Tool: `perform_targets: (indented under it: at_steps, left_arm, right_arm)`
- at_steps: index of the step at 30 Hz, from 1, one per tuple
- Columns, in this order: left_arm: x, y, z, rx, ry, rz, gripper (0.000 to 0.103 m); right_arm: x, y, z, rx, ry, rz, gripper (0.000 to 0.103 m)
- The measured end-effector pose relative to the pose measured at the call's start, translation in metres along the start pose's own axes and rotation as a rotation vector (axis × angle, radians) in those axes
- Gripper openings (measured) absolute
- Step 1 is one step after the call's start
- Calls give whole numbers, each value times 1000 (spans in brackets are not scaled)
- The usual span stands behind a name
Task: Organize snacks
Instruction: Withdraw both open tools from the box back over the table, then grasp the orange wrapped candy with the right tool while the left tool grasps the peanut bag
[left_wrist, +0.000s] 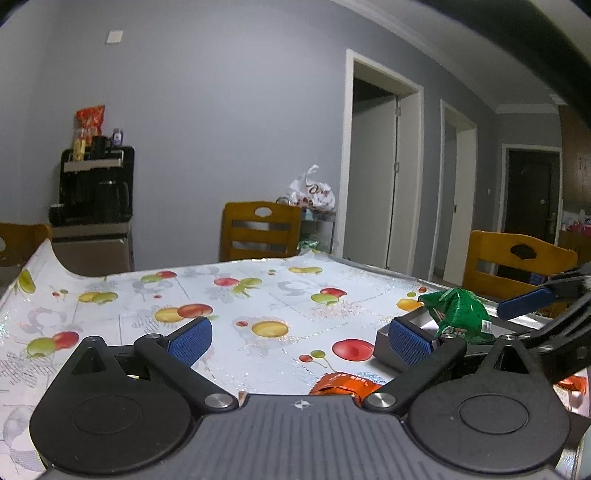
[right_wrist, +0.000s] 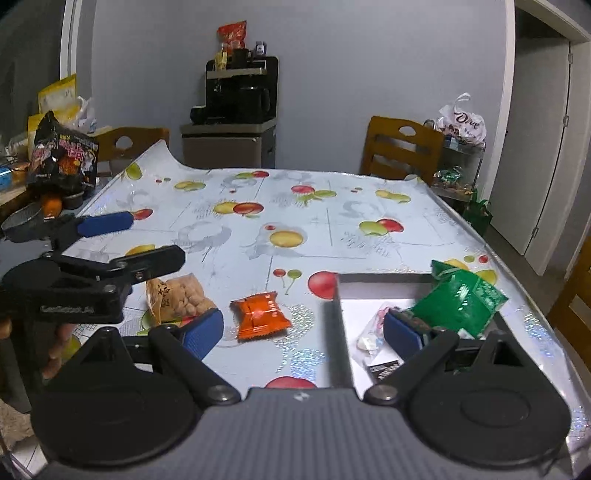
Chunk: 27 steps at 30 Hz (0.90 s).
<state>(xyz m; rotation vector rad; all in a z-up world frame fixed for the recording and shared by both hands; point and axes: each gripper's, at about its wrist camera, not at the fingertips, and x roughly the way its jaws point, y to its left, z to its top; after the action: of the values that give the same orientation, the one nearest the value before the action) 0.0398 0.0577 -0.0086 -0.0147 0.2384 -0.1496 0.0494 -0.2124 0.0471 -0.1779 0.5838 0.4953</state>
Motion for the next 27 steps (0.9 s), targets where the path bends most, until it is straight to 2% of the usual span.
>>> perform_targets:
  at_steps: [9,15,21,27]
  left_arm:
    - [-2,9,-4,-4,12,-12,103]
    - [9,20,-11,1,86,-6,103]
    - [22,30,-19,16,166,39,103]
    - [32,37,-26,11,236,85,103]
  right_arm:
    - [28,20,11,-51,-13,-9,95]
    - [56,27,14,-54,9,2,95]
    - [79,30,18,-81,16,23,95]
    - [107,40,13,-135,58,36,85]
